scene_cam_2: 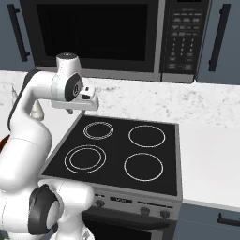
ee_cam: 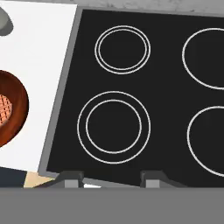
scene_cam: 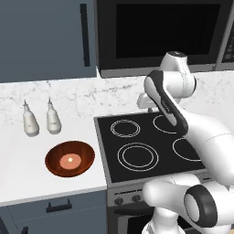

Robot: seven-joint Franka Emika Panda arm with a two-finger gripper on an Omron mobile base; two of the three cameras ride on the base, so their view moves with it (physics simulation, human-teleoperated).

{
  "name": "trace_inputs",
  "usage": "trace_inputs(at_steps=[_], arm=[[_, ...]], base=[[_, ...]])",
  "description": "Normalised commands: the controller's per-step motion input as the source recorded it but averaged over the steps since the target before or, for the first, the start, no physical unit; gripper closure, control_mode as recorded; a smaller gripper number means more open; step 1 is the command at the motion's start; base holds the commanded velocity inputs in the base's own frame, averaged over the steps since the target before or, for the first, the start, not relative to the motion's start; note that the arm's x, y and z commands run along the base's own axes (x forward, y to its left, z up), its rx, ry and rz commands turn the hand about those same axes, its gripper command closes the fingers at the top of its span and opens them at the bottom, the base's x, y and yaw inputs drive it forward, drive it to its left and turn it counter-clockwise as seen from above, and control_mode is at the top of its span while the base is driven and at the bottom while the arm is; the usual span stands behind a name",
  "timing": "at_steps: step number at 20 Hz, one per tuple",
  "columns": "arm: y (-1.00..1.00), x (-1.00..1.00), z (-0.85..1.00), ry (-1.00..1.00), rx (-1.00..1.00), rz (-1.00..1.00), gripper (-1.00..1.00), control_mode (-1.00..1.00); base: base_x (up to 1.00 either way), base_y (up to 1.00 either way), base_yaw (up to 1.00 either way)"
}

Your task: Open the microwave, place the bowl with waffle inside the microwave, then close the microwave door and turn it on.

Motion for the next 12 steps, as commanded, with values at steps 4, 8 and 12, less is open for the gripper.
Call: trace_inputs(at_steps=[4, 8, 12], arm=[[0.00, 0.00, 0.00, -0.03, 0.00, 0.00, -1.00, -1.00], [-0.09, -0.54, 0.02, -0.06, 0.01, 0.00, -1.00, -1.00], [-0.53, -0.89, 0.58, -0.53, 0.00, -0.08, -1.00, -1.00]], base=[[0.00, 0.00, 0.00], [0.00, 0.00, 0.00], [0.00, 0.00, 0.00]])
